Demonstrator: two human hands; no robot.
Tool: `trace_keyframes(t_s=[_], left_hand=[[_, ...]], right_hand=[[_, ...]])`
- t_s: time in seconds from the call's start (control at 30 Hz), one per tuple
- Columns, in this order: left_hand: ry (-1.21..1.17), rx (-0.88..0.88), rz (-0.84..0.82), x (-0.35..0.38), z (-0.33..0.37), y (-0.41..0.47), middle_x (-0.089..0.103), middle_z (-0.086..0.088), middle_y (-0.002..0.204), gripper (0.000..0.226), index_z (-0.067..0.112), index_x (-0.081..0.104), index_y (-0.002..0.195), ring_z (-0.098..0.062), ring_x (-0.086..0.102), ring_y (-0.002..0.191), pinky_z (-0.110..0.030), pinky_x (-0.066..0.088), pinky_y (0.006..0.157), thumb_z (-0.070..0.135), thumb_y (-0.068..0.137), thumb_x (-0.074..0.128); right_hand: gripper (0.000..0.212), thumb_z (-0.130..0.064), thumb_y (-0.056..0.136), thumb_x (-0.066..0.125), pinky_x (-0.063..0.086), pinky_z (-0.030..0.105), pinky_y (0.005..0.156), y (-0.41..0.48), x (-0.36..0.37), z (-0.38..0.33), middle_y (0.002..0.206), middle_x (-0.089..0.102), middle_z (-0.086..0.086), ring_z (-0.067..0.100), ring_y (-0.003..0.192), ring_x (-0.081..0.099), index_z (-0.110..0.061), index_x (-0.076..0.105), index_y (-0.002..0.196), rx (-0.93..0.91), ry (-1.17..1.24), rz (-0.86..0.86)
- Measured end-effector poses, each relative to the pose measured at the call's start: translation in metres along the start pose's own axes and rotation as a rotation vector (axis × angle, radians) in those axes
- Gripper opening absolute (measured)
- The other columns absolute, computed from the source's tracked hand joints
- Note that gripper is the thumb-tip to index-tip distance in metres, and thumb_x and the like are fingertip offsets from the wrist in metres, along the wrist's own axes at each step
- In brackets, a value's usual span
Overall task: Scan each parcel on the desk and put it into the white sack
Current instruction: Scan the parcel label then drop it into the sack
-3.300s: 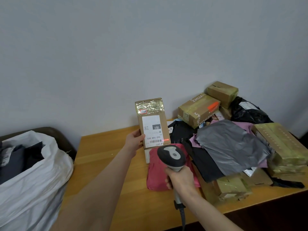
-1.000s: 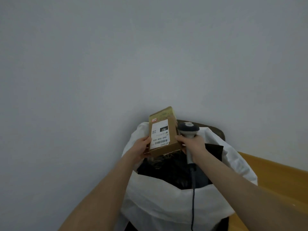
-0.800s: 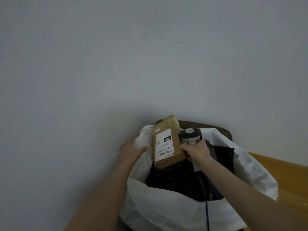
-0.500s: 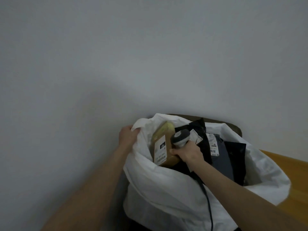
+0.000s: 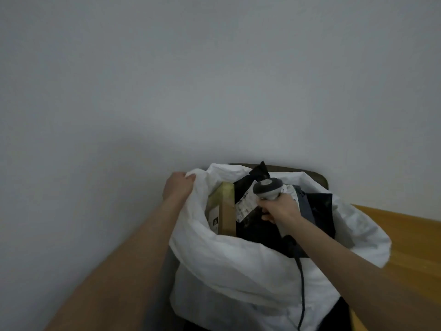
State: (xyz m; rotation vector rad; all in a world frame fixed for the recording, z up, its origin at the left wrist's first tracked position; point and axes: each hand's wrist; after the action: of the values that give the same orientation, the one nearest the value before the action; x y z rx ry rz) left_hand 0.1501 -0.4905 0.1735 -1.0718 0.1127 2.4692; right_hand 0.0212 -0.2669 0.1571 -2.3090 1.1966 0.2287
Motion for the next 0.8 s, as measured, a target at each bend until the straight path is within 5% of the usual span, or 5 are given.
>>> trace_keyframes(t_s=[0.4, 0.5, 0.6, 0.7, 0.8], left_hand=[[0.024, 0.058, 0.222, 0.000, 0.048, -0.010, 0.063, -0.020, 0.118, 0.035, 0.008, 0.065, 0.115, -0.036, 0.059, 0.110, -0.039, 0.045, 0.088, 0.032, 0.097, 0.047], [0.284, 0.038, 0.140, 0.019, 0.050, -0.025, 0.045, -0.018, 0.136, 0.052, 0.014, 0.043, 0.137, -0.035, 0.046, 0.122, -0.043, 0.040, 0.096, 0.037, 0.092, 0.056], [0.492, 0.379, 0.156, 0.051, 0.067, -0.043, 0.037, -0.016, 0.139, 0.066, 0.014, 0.033, 0.142, -0.032, 0.039, 0.125, -0.041, 0.036, 0.101, 0.038, 0.087, 0.062], [0.444, 0.610, -0.219, 0.106, 0.093, -0.075, 0.032, -0.012, 0.148, 0.077, 0.020, 0.028, 0.147, -0.028, 0.030, 0.136, -0.042, 0.032, 0.110, 0.049, 0.084, 0.062], [0.648, 0.583, -0.569, 0.160, 0.085, -0.101, 0.005, -0.006, 0.160, 0.077, 0.028, 0.008, 0.153, -0.028, 0.005, 0.147, -0.053, 0.011, 0.116, 0.059, 0.092, 0.044]], right_hand=[[0.031, -0.027, 0.082, 0.075, 0.058, 0.044, 0.073, -0.006, -0.079, 0.027, 0.085, 0.065, 0.014, 0.028, 0.071, 0.063, -0.004, 0.064, 0.100, 0.030, 0.150, 0.193], [0.027, -0.027, 0.086, 0.070, 0.055, 0.029, 0.056, -0.013, -0.092, 0.031, 0.075, 0.062, 0.013, 0.023, 0.059, 0.058, -0.002, 0.063, 0.090, 0.049, 0.139, 0.190], [0.029, -0.029, 0.086, 0.069, 0.057, 0.038, 0.070, -0.016, -0.103, 0.035, 0.069, 0.063, 0.014, 0.031, 0.066, 0.063, -0.001, 0.063, 0.083, 0.086, 0.136, 0.210], [0.032, -0.028, 0.085, 0.070, 0.055, 0.046, 0.081, -0.018, -0.108, 0.038, 0.083, 0.067, 0.020, 0.035, 0.078, 0.066, 0.002, 0.063, 0.091, 0.112, 0.187, 0.209], [0.031, -0.026, 0.084, 0.072, 0.058, 0.049, 0.077, -0.019, -0.104, 0.048, 0.090, 0.067, 0.019, 0.036, 0.082, 0.066, 0.000, 0.064, 0.099, 0.118, 0.199, 0.145]])
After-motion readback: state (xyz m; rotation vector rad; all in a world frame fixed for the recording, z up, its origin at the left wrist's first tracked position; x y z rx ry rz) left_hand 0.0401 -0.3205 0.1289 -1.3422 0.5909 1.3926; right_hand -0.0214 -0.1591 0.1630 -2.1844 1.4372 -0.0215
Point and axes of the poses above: each hand's wrist, its own y-axis towards the middle knuckle, its own x-axis out of the palm, z = x × y
